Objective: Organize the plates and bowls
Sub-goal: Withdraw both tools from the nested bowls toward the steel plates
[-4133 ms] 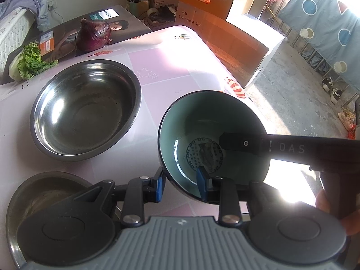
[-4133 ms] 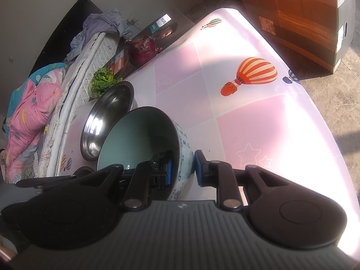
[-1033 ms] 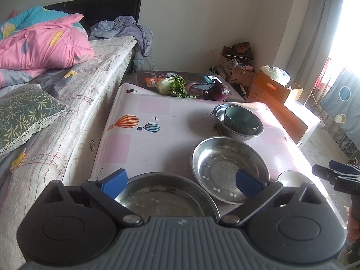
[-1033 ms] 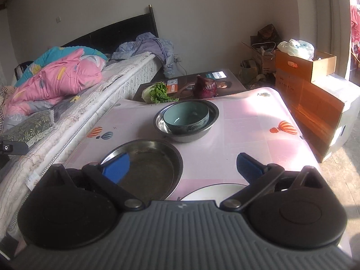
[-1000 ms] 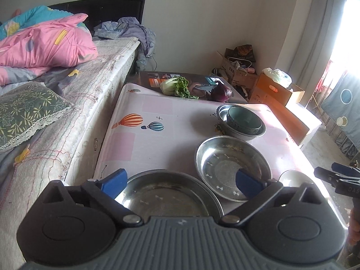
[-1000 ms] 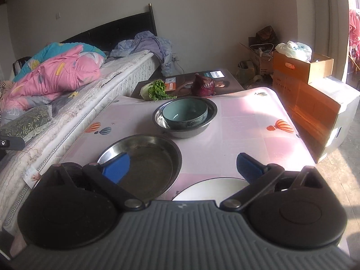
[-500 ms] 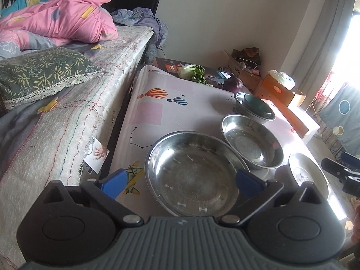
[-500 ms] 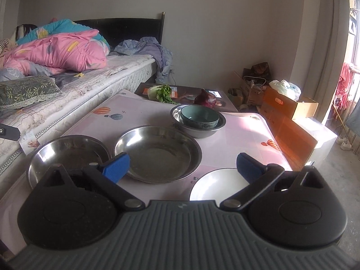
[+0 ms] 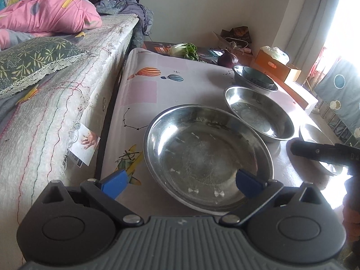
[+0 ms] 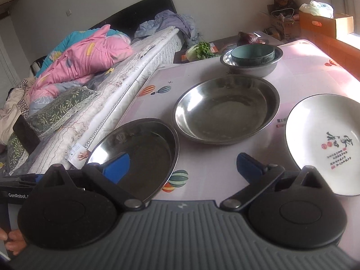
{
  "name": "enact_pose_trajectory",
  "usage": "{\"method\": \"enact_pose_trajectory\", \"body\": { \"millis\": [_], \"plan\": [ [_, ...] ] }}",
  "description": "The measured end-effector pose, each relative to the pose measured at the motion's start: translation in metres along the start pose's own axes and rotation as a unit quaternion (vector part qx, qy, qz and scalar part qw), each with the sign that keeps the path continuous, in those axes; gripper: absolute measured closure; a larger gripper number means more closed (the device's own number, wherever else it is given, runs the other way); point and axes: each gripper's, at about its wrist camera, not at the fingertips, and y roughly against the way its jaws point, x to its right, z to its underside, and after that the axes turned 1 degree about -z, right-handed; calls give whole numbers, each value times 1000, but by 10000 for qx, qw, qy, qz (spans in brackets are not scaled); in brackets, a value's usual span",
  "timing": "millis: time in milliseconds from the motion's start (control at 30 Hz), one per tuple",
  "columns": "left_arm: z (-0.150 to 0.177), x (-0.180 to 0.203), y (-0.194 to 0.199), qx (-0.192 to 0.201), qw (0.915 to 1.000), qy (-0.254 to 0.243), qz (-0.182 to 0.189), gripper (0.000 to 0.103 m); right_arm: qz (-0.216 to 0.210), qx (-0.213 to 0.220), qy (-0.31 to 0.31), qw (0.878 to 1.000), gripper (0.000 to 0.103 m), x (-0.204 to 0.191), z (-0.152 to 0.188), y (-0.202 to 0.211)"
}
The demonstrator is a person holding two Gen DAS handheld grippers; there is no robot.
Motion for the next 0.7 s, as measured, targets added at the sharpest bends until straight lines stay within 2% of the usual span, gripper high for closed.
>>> {"method": "enact_pose_trajectory", "body": {
  "millis": [233,400,567,700],
  "plan": [
    [-2,-8,-15,61,9996,-126,-248,0,-221,-199,-143,9995,1,-4,3,-34],
    [-4,-12,-23,56,9995,-154,-265,1,-220,-241,-43,9995,3,-10,-5,-49],
    [-5,-15,-33,-45,9995,-138,-263,8,-199,-299,30,9994,10,-14,-9,-63],
    [-5,-18,-39,-122,9997,-81,-202,16,-193,-332,127,9992,26,-17,-10,-71]
  ]
}}
